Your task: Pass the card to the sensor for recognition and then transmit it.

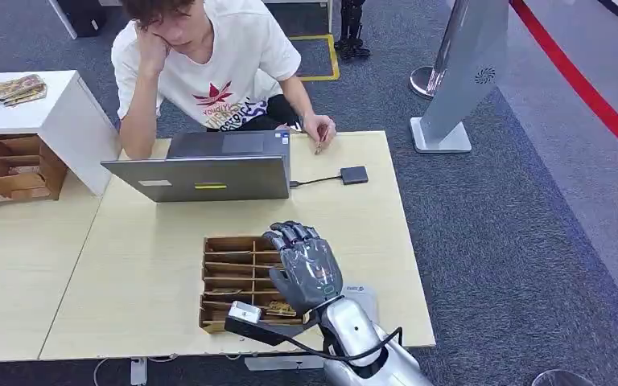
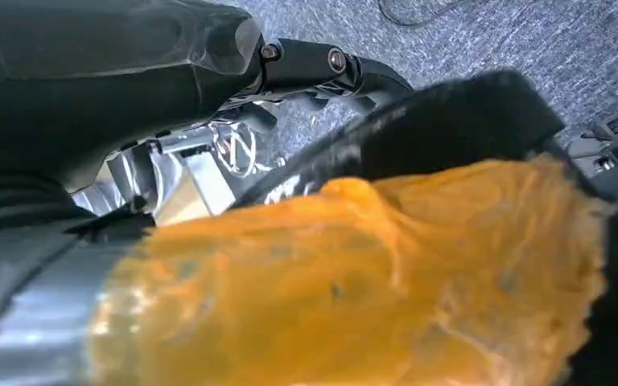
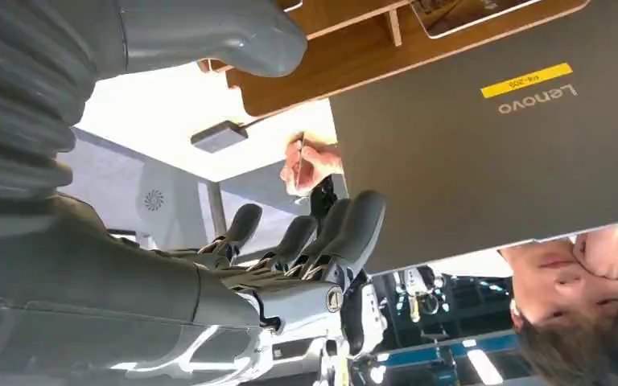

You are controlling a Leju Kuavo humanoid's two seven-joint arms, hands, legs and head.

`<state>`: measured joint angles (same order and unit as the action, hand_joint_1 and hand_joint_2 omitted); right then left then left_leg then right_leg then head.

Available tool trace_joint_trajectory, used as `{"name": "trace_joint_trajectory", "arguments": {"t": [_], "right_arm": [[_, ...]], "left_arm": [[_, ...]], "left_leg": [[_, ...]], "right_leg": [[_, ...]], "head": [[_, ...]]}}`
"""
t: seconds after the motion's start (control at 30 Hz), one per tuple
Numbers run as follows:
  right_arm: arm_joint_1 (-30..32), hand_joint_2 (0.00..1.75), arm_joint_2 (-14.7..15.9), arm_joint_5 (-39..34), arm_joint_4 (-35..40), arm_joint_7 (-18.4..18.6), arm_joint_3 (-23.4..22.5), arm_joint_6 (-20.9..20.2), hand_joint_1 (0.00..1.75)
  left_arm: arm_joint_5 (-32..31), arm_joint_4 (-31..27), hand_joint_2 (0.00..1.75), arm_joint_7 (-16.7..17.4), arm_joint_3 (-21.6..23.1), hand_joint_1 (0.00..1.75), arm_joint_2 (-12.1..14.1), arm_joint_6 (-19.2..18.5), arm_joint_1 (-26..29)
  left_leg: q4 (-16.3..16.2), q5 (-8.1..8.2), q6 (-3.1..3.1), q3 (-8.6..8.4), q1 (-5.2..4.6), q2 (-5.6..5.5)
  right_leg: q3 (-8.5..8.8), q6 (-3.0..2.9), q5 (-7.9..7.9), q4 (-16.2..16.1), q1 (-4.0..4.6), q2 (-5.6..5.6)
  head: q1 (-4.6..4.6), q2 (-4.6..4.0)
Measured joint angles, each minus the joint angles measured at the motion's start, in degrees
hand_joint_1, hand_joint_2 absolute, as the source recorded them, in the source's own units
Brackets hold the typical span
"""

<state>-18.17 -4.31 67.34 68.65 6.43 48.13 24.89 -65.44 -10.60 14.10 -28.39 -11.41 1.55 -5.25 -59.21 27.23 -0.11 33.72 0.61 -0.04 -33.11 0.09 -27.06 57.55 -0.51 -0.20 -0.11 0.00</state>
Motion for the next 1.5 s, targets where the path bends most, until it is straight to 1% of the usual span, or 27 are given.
{"name": "trace_joint_trajectory", "arguments": {"t": [0.2, 0.23, 0.37, 0.43, 0.5, 0.67, 0.73, 0.77, 0.87, 0.9, 0.97, 1.2, 1.23, 1.3, 1.43, 1.5], "right_arm": [[-0.1, 1.75, -0.1, 0.0, -0.4, 0.0, 0.0, -0.1, 0.66], [-0.1, 1.75, -0.2, -0.1, -0.5, -0.1, 0.0, -0.1, 0.63], [-0.1, 1.75, -0.2, -0.6, -0.4, -0.4, 0.0, -0.1, 0.61], [-0.1, 1.75, -0.2, -0.7, -0.3, -0.5, 0.0, -0.1, 0.54], [0.0, 1.75, -0.2, -1.3, 0.0, -0.7, 0.0, -0.1, 0.52], [0.3, 1.75, -0.1, -3.2, 2.2, -1.3, 0.0, -0.9, 0.54], [0.4, 1.75, -0.1, -3.3, 3.0, -1.4, 0.0, -0.9, 0.54], [0.4, 1.75, 0.0, -3.3, 3.2, -1.4, 0.0, -0.9, 0.58], [0.5, 1.75, 0.1, -3.7, 3.9, -1.5, 0.0, -1.0, 0.56], [0.6, 1.75, 0.1, -3.8, 4.2, -1.7, 0.0, -1.0, 0.59], [0.8, 1.75, 0.3, -4.4, 5.0, -2.2, 0.1, -1.1, 0.59], [1.6, 1.75, 1.2, -5.6, 7.4, -2.5, 0.8, -2.9, 0.59], [1.7, 1.75, 1.2, -5.6, 7.4, -2.5, 0.9, -2.9, 0.61], [1.7, 1.75, 1.4, -5.7, 7.5, -2.5, 1.1, -3.1, 0.75], [1.6, 1.75, 1.5, -5.8, 6.2, -2.4, 1.7, -4.1, 0.75], [1.6, 1.75, 1.5, -5.7, 5.2, -2.3, 1.9, -4.2, 0.79]], "left_arm": [[-0.5, 0.0, 0.00, 0.2, 0.4, 0.00, 0.0, -0.4, 0.0], [-0.6, 0.0, 0.00, 0.3, 0.4, 0.00, -0.1, -0.4, -0.1], [-0.6, 0.0, 0.00, 0.5, 0.9, 0.00, -0.1, -0.5, -0.1], [-0.7, 0.0, 0.00, 0.5, 1.2, 0.00, -0.1, -0.5, -0.1], [-0.8, 0.0, 0.00, 0.5, 1.5, 0.00, -0.1, -0.5, -0.2], [-0.9, 0.0, 0.00, 0.6, 1.6, 0.00, -0.1, -0.5, -0.2], [-0.9, 0.0, 0.00, 0.6, 1.7, 0.00, -0.1, -0.5, -0.2], [-0.9, 0.0, 0.00, 0.6, 1.8, 0.00, -0.1, -0.5, -0.2], [-0.9, 0.0, 0.00, 0.6, 1.9, 0.00, -0.1, -0.5, -0.2], [-0.9, 0.0, 0.00, 0.6, 2.0, 0.00, -0.1, -0.5, -0.2], [-1.0, 0.0, 0.00, 0.6, 2.1, 0.00, -0.1, -0.5, -0.2], [-1.6, 0.0, 0.00, 0.7, 3.0, 0.00, 0.0, -0.8, -0.4], [-1.6, 0.0, 0.00, 0.7, 3.0, 0.00, 0.0, -0.8, -0.4], [-1.6, 0.0, 0.00, 0.7, 3.2, 0.00, 0.0, -0.9, -0.5], [-2.2, 0.0, 0.00, 0.9, 3.6, 0.00, 0.0, -1.2, -0.8], [-2.4, 0.0, 0.00, 1.0, 4.0, 0.00, 0.0, -1.3, -0.9]], "left_leg": [[0.0, 0.00, 0.00, 0.00, 0.00, 0.00], [0.0, 0.00, 0.00, -0.01, 0.01, 0.01], [0.0, 0.00, 0.00, 0.00, 0.01, 0.01], [0.0, 0.00, 0.00, -0.01, 0.00, 0.01], [0.0, 0.00, 0.00, 0.00, 0.00, 0.01], [0.0, 0.00, 0.00, 0.00, 0.00, 0.02], [0.0, 0.00, 0.00, 0.00, 0.00, 0.02], [0.0, 0.00, 0.00, -0.01, 0.00, 0.03], [0.0, 0.00, 0.00, 0.00, 0.00, 0.02], [0.0, 0.00, 0.00, 0.00, 0.00, 0.03], [0.0, 0.00, 0.00, -0.01, 0.00, 0.03], [0.0, 0.00, 0.00, 0.00, 0.00, 0.03], [0.0, 0.00, 0.00, 0.00, 0.00, 0.03], [0.0, 0.00, 0.00, 0.00, 0.00, 0.03], [0.0, 0.00, 0.00, 0.00, 0.00, 0.02], [0.0, 0.00, 0.00, 0.01, 0.00, 0.02]], "right_leg": [[0.00, 0.00, 0.00, 0.0, 0.00, 0.00], [-0.01, 0.00, 0.00, 0.0, 0.00, 0.00], [-0.01, 0.00, 0.00, 0.0, 0.00, 0.00], [-0.01, 0.00, 0.00, 0.0, 0.00, 0.00], [-0.01, 0.00, 0.00, 0.0, 0.00, 0.00], [-0.02, 0.00, 0.00, 0.0, 0.00, 0.01], [-0.02, 0.00, 0.00, 0.0, 0.00, 0.01], [-0.03, 0.00, 0.00, 0.0, 0.00, 0.01], [-0.03, 0.00, 0.00, 0.0, 0.00, 0.01], [-0.03, 0.00, 0.00, 0.0, 0.00, 0.01], [-0.03, 0.00, 0.00, 0.0, 0.00, 0.01], [-0.03, 0.00, 0.00, 0.0, 0.00, 0.01], [-0.03, 0.00, 0.00, 0.0, 0.00, 0.01], [-0.03, 0.00, 0.00, 0.0, 0.00, 0.01], [-0.03, 0.00, 0.00, 0.0, 0.00, 0.01], [-0.03, 0.00, 0.00, 0.0, 0.00, 0.00]], "head": [[0.00, 0.00], [-0.02, 0.00], [-0.02, 0.00], [0.00, 0.00], [0.00, 0.00], [0.00, 0.00], [-0.02, 0.00], [0.00, 0.00], [0.00, 0.00], [0.00, 0.00], [-0.02, 0.00], [0.00, 0.00], [0.00, 0.00], [-0.02, 0.00], [-0.02, 0.00], [0.00, 0.00]]}}
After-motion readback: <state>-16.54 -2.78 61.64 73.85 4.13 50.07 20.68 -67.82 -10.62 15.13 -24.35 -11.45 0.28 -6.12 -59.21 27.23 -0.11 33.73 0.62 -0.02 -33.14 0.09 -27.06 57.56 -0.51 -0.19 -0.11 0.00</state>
